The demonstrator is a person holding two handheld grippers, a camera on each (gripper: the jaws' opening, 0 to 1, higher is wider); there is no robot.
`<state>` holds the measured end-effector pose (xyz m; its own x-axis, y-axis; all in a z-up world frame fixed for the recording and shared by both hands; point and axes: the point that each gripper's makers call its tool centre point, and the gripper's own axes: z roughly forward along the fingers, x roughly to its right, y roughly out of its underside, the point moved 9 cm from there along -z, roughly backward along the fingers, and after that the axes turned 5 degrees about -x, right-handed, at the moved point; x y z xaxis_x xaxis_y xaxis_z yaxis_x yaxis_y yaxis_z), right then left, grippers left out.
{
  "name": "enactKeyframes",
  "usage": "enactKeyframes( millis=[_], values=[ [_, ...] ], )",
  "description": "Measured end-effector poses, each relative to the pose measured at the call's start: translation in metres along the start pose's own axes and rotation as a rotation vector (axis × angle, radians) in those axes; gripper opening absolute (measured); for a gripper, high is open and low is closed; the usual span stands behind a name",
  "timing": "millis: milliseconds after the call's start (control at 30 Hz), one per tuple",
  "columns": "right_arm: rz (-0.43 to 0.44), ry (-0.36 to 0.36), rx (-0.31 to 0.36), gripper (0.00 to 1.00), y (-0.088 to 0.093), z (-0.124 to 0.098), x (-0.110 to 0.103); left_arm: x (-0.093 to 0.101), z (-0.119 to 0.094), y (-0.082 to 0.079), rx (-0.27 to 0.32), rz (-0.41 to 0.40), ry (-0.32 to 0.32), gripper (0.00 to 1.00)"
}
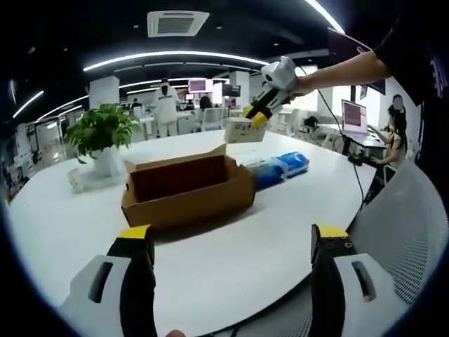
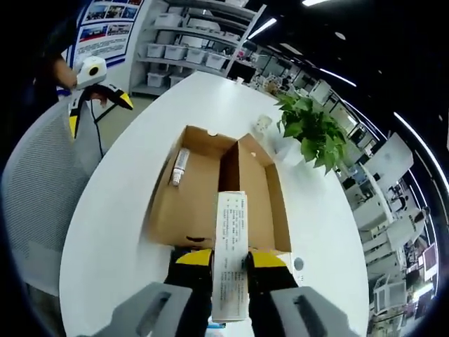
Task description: Operate the shoe box by opening the lid, removing the specified soft item, and placing it in the target area until the item is outside and the box remains undamaged.
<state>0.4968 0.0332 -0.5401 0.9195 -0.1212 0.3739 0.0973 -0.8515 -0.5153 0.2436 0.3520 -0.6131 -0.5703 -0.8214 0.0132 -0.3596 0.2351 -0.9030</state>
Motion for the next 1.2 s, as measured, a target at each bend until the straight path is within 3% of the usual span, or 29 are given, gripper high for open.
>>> enactKeyframes(
  millis=[633,1200],
  values=[
    [0.043,0.049,-0.068,0.14,0.064,-0.023,0.009,0.002,0.002,0.001,-0.016,-0.005,0.008,0.99],
    [0.079,0.071,-0.129,0.14,0.119,-0.019,0.012,0.001,0.003,0.001,-0.003,-0.022,0.000,0.99]
  ],
)
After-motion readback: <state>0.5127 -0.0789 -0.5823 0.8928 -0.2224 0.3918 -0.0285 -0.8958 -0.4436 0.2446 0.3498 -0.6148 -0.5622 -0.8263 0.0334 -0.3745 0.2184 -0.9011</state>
